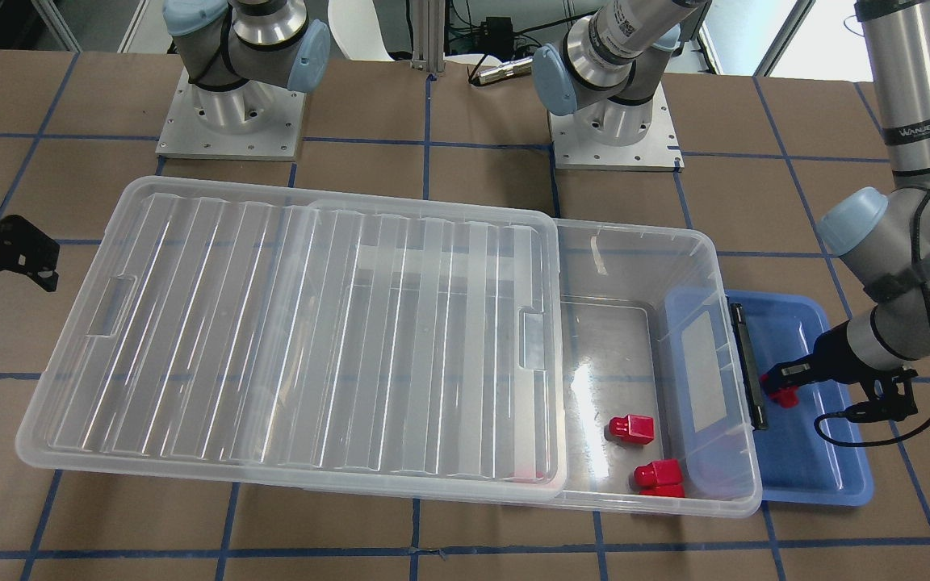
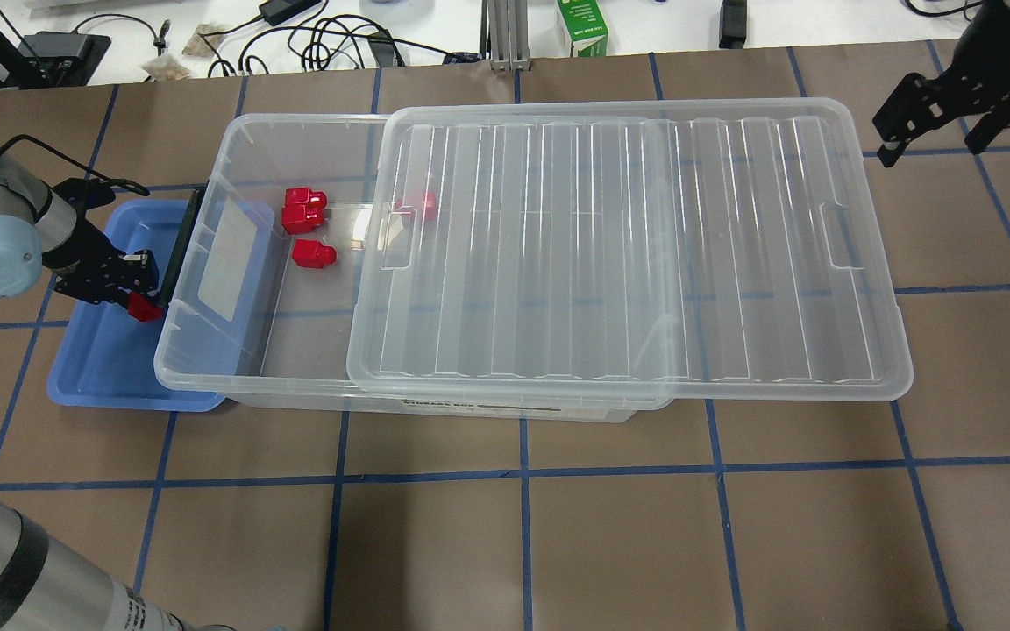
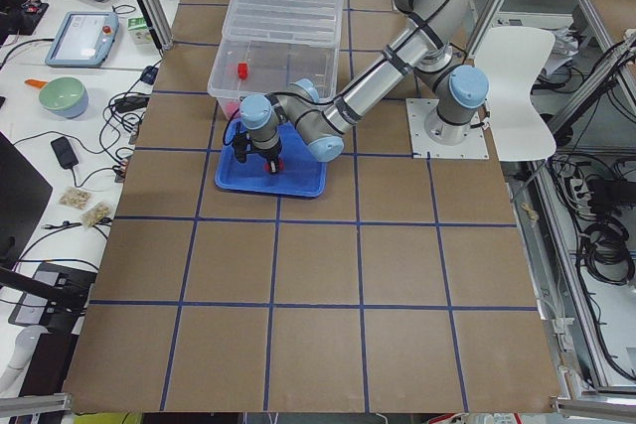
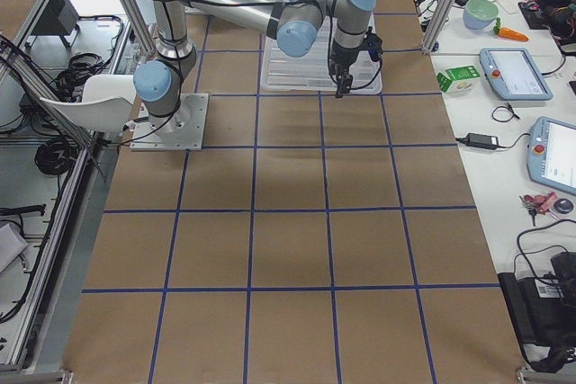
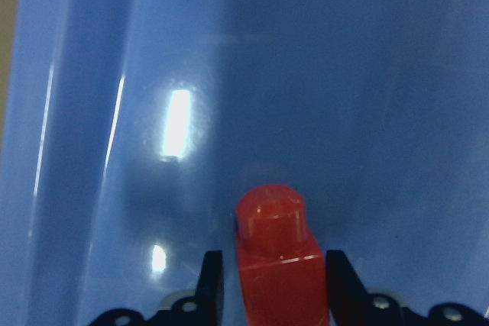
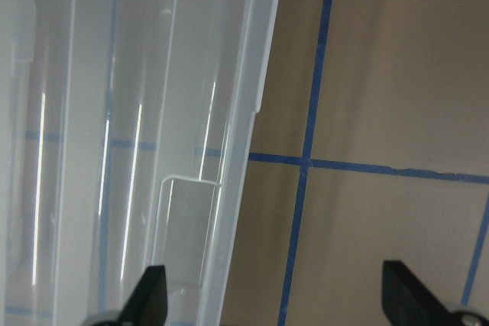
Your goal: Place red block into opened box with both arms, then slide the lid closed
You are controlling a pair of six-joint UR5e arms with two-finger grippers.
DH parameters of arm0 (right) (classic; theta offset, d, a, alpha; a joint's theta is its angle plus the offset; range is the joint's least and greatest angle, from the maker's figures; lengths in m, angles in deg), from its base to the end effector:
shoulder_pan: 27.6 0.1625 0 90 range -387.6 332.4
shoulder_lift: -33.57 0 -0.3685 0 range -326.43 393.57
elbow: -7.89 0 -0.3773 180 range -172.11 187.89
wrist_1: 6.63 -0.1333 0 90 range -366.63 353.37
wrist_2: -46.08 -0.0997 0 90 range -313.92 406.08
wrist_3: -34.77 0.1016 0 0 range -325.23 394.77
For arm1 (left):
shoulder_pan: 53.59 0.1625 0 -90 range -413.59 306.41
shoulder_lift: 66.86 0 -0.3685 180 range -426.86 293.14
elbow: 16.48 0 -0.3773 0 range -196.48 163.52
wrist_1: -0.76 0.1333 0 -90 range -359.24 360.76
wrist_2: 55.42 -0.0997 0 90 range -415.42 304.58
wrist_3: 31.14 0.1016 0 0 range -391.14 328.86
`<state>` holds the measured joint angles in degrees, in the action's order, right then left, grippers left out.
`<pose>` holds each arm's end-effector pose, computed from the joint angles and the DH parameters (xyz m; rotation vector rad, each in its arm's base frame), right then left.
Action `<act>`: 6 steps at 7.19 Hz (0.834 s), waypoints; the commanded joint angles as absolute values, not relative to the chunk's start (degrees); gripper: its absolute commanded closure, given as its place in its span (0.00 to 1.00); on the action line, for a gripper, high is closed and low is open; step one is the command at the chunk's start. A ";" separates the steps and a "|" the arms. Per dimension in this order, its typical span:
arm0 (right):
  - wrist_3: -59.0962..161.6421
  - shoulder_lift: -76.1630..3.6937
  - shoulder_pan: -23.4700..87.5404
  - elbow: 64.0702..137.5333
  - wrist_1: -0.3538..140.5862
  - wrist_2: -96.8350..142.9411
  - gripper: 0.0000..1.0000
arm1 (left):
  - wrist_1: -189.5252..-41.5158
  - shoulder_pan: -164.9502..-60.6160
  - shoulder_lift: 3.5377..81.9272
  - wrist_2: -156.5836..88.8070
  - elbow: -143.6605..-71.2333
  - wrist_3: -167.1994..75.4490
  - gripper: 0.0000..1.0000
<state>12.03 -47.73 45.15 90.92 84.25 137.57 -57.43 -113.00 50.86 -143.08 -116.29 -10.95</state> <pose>-0.0327 -0.5459 0.4123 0.1498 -3.1184 -0.0356 0.1665 -0.5518 0.1479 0.2804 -3.0470 -0.1113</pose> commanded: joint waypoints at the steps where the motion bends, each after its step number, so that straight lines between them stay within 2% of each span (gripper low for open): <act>1: 17.18 -50.97 47.80 87.09 79.16 140.62 0.00 | -61.26 -113.18 48.81 -143.57 -114.57 -10.84 1.00; 2: 17.19 -50.63 48.94 87.35 79.32 142.04 0.00 | -65.12 -113.26 46.19 -143.75 -112.65 -10.84 1.00; 4: 17.28 -50.98 49.92 87.35 79.24 141.96 0.00 | -80.91 -114.66 40.22 -143.84 -104.32 -10.84 1.00; 6: 17.37 -51.85 50.45 87.44 77.93 141.79 0.00 | -85.10 -122.71 35.03 -144.27 -103.58 -12.32 1.00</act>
<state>17.29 -51.36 50.15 87.40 78.66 141.90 -82.37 -117.92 38.11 -143.85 -104.41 -11.26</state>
